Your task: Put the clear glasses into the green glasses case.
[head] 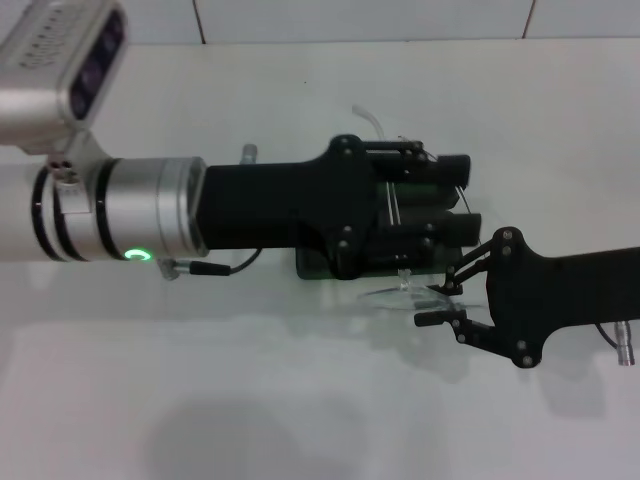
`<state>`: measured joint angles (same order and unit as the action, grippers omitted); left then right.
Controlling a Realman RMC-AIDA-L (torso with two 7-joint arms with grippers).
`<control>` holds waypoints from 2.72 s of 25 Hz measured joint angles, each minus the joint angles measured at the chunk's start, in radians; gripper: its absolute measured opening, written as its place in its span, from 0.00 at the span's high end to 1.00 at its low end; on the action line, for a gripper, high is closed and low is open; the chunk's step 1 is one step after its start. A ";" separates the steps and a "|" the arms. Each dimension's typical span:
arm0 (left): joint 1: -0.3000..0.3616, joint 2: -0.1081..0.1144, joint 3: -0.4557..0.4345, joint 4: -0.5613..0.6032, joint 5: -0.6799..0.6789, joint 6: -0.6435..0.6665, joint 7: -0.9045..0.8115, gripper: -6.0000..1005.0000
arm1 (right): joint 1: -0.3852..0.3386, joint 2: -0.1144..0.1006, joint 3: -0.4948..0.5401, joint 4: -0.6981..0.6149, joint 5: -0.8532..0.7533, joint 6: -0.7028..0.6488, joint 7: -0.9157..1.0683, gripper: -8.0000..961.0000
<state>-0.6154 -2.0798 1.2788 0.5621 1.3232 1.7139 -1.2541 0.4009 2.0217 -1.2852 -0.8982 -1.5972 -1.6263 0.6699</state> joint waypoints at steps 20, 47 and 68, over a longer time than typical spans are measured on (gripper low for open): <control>-0.067 -0.003 0.001 -0.034 0.084 -0.025 -0.262 0.44 | -0.022 0.001 0.003 0.021 0.099 -0.041 -0.216 0.86; 0.097 0.032 -0.177 -0.019 0.090 -0.176 -0.030 0.44 | -0.013 0.002 -0.007 0.096 0.194 -0.287 -0.246 0.86; -0.015 -0.023 -0.090 -0.277 -0.200 -0.172 0.432 0.43 | 0.280 0.006 -0.376 0.453 0.535 -0.042 -0.163 0.86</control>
<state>-0.6300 -2.1026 1.1885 0.2849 1.1228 1.5420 -0.8218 0.6809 2.0277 -1.6615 -0.4447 -1.0625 -1.6681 0.5074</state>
